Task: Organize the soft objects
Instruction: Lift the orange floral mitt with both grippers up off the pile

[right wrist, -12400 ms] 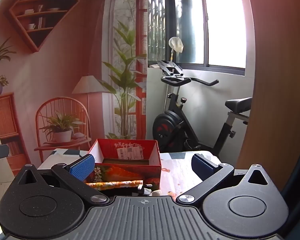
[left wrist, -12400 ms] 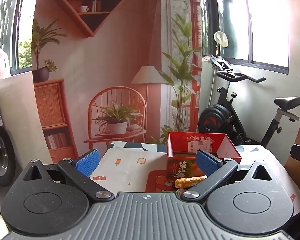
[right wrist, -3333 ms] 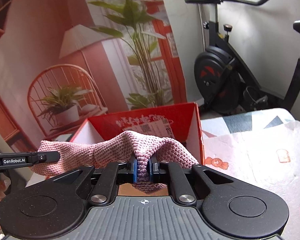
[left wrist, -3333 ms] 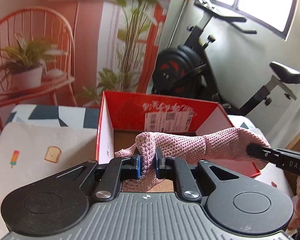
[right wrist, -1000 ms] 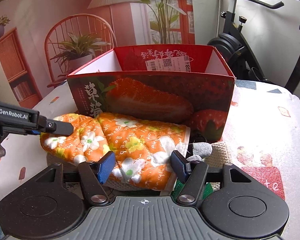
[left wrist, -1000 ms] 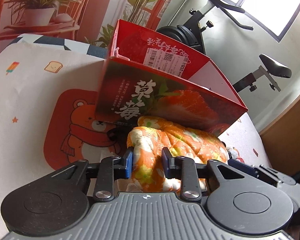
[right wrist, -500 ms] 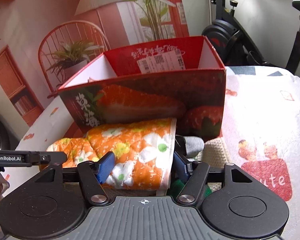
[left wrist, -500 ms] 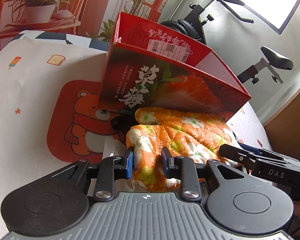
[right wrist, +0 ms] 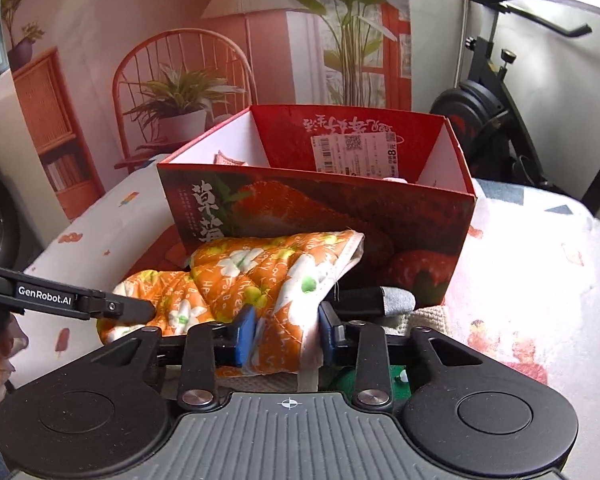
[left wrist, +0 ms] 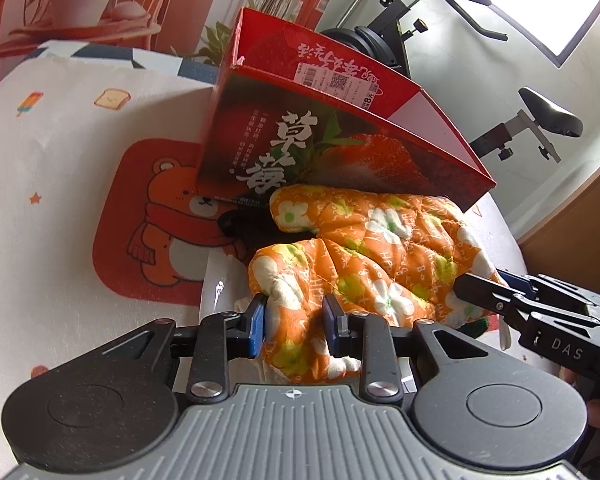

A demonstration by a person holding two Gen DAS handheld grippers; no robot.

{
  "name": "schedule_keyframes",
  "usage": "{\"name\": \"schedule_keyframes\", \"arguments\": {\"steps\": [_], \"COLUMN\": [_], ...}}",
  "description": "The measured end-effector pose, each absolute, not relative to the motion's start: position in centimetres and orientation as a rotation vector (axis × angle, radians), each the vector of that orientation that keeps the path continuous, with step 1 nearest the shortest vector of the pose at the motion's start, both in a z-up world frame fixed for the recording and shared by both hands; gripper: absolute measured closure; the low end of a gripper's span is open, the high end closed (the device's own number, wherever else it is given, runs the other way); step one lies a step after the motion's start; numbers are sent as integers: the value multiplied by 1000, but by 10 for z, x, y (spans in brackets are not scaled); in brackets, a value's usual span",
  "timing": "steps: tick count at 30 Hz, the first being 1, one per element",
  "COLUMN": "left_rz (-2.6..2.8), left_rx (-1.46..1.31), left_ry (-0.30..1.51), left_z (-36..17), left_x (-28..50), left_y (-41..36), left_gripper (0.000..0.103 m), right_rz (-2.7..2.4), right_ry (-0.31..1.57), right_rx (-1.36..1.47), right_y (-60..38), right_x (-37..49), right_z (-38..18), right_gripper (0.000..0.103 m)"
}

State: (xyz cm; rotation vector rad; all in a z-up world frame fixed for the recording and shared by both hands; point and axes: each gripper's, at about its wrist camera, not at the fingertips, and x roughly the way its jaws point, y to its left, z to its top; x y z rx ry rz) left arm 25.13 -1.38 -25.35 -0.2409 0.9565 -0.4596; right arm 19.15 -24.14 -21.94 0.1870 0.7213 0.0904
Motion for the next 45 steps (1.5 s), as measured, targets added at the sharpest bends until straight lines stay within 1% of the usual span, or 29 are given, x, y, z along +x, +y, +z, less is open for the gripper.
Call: {"name": "schedule_keyframes", "arguments": {"steps": [1,6,12,14,18,29,34,40,45], "left_rz": [-465,-476,-472,-468,-460,-472,-473,-482,-469], "left_rx": [-246,-243,-231,-233,-220,-258,-255,-282,-276], "left_ry": [957,964,970,964,931,829,902,1014,1034], "left_z": [-253,-252,-252,-250,-241,-211,-226,-249,-256], "left_x": [250,246,245,244,242,234,234,239,243], "left_y": [-13,-11,-12,-11,-8,4,1,1,0], "left_gripper": [73,73,72,74,79,80,80,79,79], "right_rz": [91,100,92,91,100,121,118,106,106], "right_ry": [723,732,766,769,752,669,681,737,779], "right_rx": [203,248,268,274,248,197,186,198,228], "right_y": [-244,-249,-247,-247,-243,-232,-231,-233,-235], "right_x": [190,182,180,180,177,173,172,169,168], "right_z": [-219,-220,-225,-225,-219,-189,-189,-204,-218], "right_gripper": [76,79,80,81,81,84,85,85,84]}}
